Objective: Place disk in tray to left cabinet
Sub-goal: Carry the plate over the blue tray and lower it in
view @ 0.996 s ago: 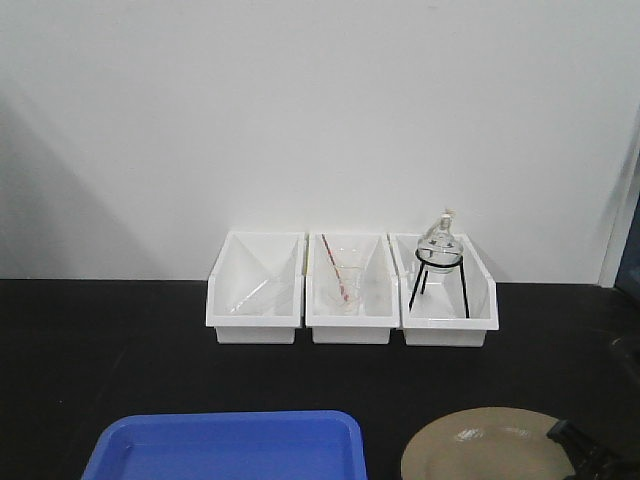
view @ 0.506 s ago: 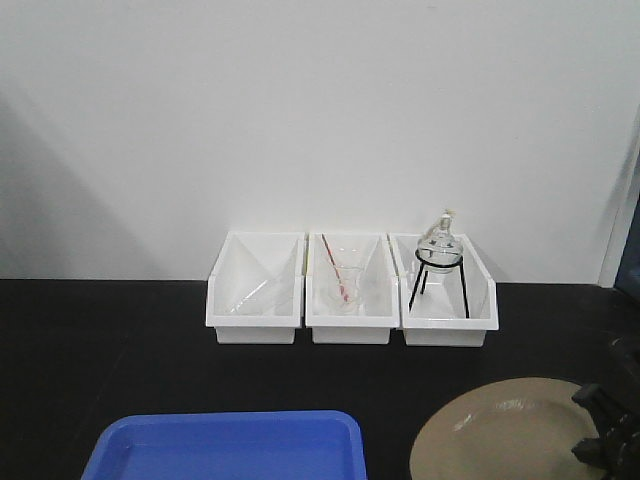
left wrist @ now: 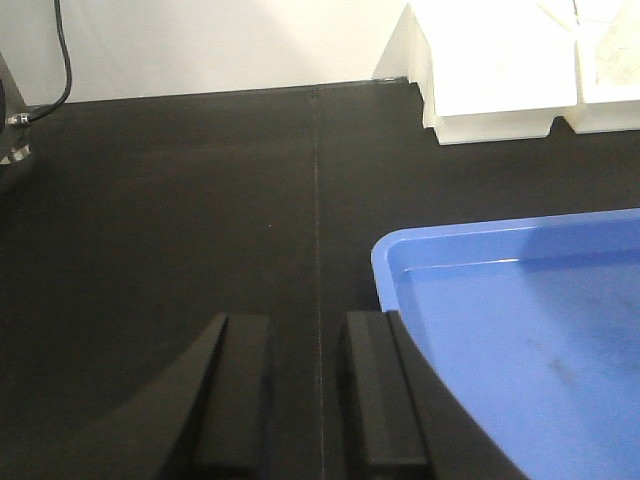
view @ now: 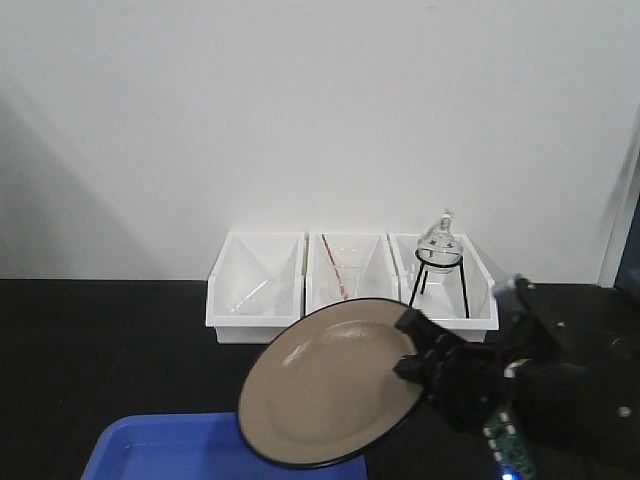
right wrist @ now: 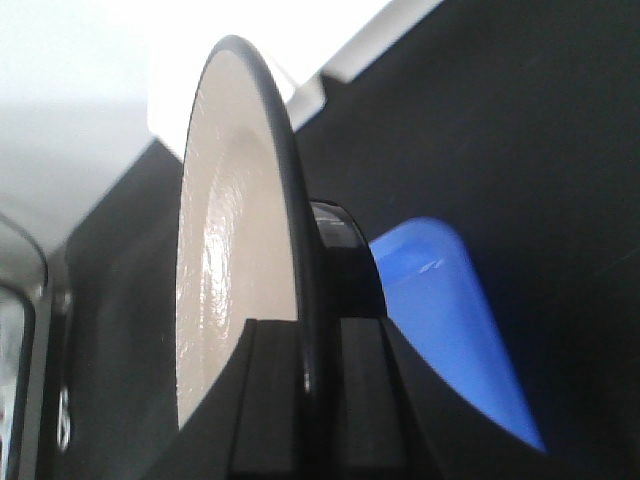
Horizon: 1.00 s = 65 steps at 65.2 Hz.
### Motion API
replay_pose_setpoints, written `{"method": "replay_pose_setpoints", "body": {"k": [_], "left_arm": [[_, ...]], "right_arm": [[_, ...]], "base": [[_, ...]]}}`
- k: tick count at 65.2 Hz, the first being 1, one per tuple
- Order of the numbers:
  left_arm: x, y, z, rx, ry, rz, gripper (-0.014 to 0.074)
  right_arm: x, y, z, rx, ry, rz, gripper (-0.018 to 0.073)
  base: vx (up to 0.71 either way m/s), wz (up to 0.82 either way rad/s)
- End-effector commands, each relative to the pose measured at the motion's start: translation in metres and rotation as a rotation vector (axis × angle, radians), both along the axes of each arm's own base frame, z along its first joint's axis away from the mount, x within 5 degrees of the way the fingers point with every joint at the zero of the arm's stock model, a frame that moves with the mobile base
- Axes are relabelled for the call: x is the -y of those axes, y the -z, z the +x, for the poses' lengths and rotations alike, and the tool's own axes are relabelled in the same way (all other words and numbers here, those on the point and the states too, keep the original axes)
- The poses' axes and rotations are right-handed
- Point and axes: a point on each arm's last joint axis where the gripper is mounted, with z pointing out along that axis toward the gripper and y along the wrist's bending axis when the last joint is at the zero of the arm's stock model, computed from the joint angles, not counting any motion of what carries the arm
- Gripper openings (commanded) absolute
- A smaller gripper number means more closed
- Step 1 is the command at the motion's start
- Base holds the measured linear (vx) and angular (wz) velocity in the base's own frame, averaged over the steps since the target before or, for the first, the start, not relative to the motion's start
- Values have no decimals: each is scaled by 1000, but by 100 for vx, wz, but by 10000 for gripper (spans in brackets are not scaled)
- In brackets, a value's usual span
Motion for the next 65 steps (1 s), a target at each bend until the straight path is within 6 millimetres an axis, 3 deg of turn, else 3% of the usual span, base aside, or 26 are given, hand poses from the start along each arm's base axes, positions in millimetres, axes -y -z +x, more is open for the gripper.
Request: {"method": "replay_pose_setpoints", "body": {"k": [1,20,36,46,65], "left_arm": [[0,-17,4,104,3,-6,328],[1,-17,3,100,4,-6,328],[1,-18,4,111,4,-7,328],[1,-17,3,98,4,-7,328],[1,-20,4,129,4,-7,328]], "right_arm": [[-23,-22,10,137,3,49,-4],[-87,14,27,73,-44,86,-4],[-130,40,24,23,-106,87,-4],[-137,59,25,-15,-118,61,-4],[-135,59,26,10,-127,36,-4]], "base": [[0,0],[0,0],[0,0],[0,0],[0,0]]}}
